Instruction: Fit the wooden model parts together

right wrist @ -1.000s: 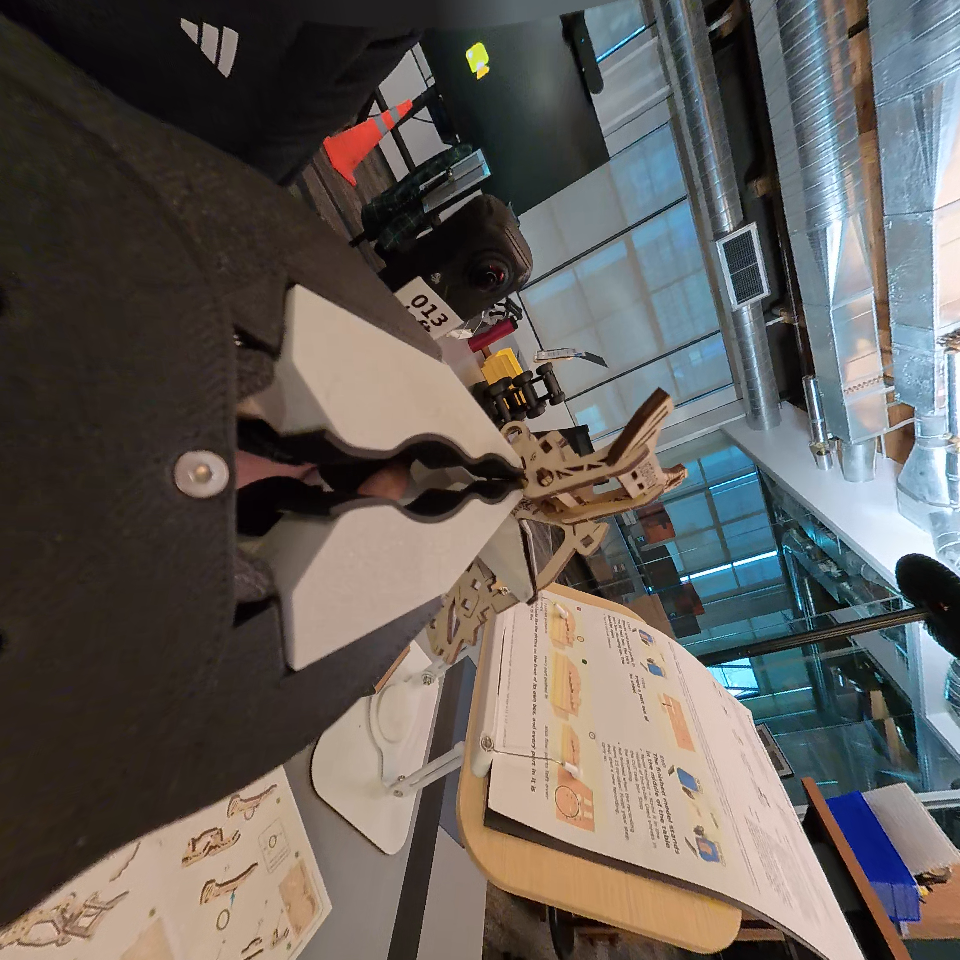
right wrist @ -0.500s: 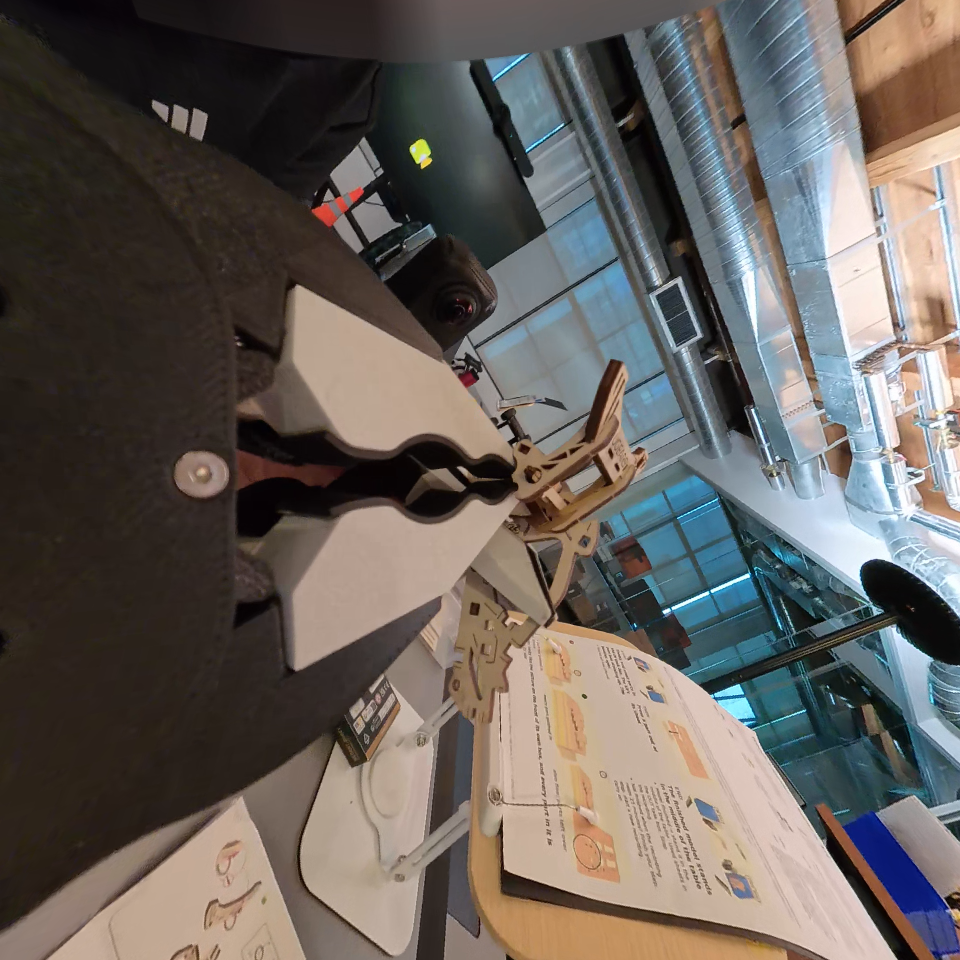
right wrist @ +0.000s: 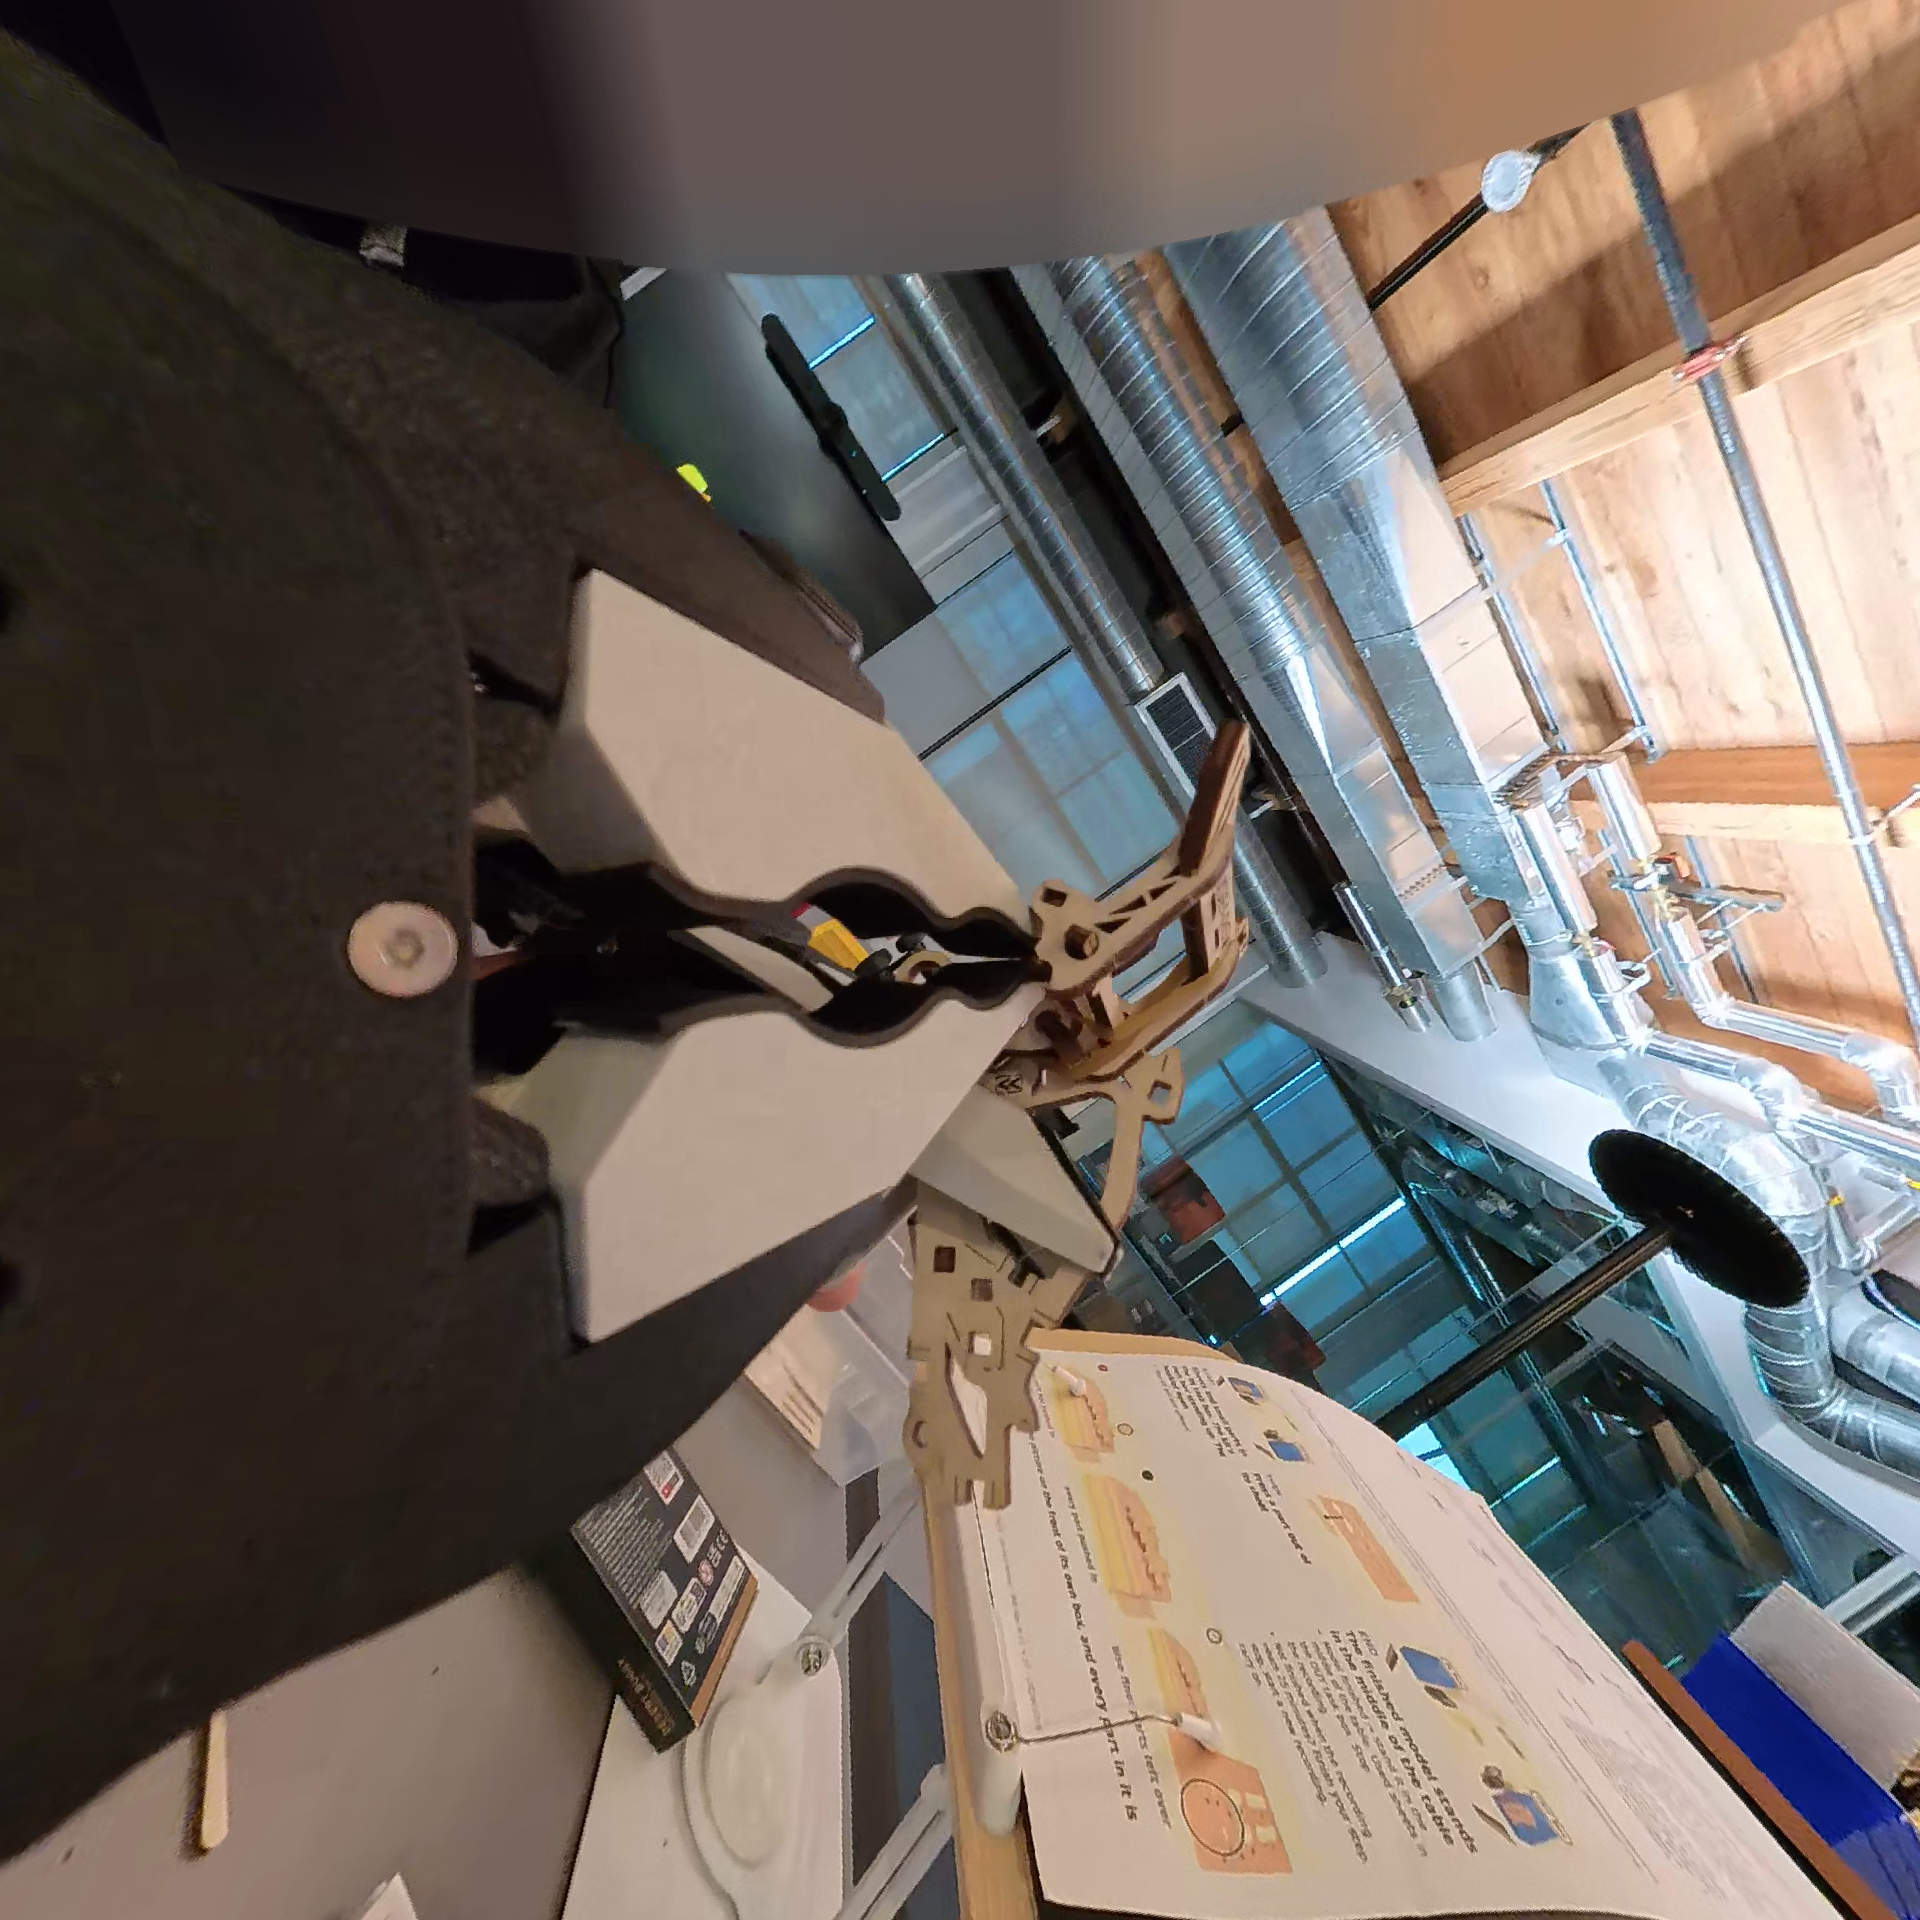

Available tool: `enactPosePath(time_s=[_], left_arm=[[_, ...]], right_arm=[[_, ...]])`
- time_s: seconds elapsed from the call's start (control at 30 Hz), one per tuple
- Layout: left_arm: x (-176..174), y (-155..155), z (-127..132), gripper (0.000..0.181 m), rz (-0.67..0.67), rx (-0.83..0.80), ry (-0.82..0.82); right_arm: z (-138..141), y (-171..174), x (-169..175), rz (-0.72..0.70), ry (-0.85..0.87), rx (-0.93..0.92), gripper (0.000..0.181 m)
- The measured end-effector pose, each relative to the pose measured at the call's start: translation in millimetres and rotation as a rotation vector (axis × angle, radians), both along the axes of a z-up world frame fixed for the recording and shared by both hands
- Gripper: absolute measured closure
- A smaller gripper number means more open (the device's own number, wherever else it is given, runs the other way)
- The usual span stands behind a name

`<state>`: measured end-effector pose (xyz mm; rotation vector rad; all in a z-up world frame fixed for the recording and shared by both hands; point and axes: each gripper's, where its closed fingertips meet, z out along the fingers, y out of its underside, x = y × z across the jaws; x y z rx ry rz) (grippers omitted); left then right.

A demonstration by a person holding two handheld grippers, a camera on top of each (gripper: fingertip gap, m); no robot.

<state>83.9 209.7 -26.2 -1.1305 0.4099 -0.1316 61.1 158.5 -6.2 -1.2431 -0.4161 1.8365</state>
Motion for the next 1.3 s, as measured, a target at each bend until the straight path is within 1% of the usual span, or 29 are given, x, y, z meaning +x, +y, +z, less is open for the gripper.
enactPosePath(time_s=[0.07, 0.17, 0.33, 0.53, 0.6, 0.73, 0.77, 0.87, 0.9, 1.0, 1.1, 1.13, 1.2, 1.27, 1.3], left_arm=[[-1.4, -0.3, 2.3, 0.179, 0.038, 0.018, 0.024], [-5.1, 1.8, 2.2, 0.179, 0.058, 0.021, 0.031], [-8.3, 9.6, -10.8, 0.179, 0.07, -0.018, 0.04], [-11.5, 10.1, -15.7, 0.18, 0.039, -0.046, -0.007], [-12.5, 10.3, -16.2, 0.18, 0.026, -0.051, -0.028], [-10.6, 10.3, -17.8, 0.18, -0.019, -0.073, -0.077], [-9.6, 9.7, -18.3, 0.18, -0.042, -0.082, -0.092], [-5.8, 8.7, -19.7, 0.18, -0.103, -0.114, -0.136], [-4.3, 9.8, -21.5, 0.18, -0.123, -0.132, -0.147], [-3.7, 11.3, -25.1, 0.18, -0.171, -0.178, -0.174], [-4.4, 10.2, -25.7, 0.179, -0.259, -0.226, -0.245], [-5.0, 10.8, -26.5, 0.179, -0.279, -0.24, -0.264], [-4.2, 10.6, -27.2, 0.179, -0.353, -0.284, -0.321], [-3.1, 9.7, -27.5, 0.18, -0.419, -0.328, -0.362], [-2.2, 9.4, -28.2, 0.179, -0.433, -0.346, -0.361]], right_arm=[[2.8, 0.2, 0.4, 0.008, 0.035, -0.026, 0.181], [3.4, 2.5, -1.2, -0.001, 0.043, -0.036, 0.181], [-6.1, 11.9, -2.6, -0.013, 0.074, -0.086, 0.181], [-8.6, 11.7, -5.1, -0.008, 0.104, -0.123, 0.18], [-7.5, 9.7, -6.5, 0.008, 0.108, -0.127, 0.173], [-8.2, 5.5, -7.7, 0.025, 0.122, -0.129, 0.168], [-8.9, 3.3, -9.0, 0.023, 0.102, -0.115, 0.166], [-9.5, -0.6, -12.2, 0.006, 0.047, -0.065, 0.168], [-11.9, 0.0, -12.8, 0.004, 0.025, -0.056, 0.171], [-15.3, -5.6, -11.8, 0.011, -0.015, -0.032, 0.17], [-19.6, -11.9, -4.8, -0.011, -0.073, 0.014, 0.175], [-22.4, -12.8, -2.2, -0.025, -0.113, 0.035, 0.173], [-31.6, -12.2, 4.2, -0.078, -0.245, 0.107, 0.176], [-43.9, -7.4, 13.2, -0.186, -0.472, 0.256, 0.177], [-47.7, -3.6, 19.4, -0.255, -0.599, 0.359, 0.177]])
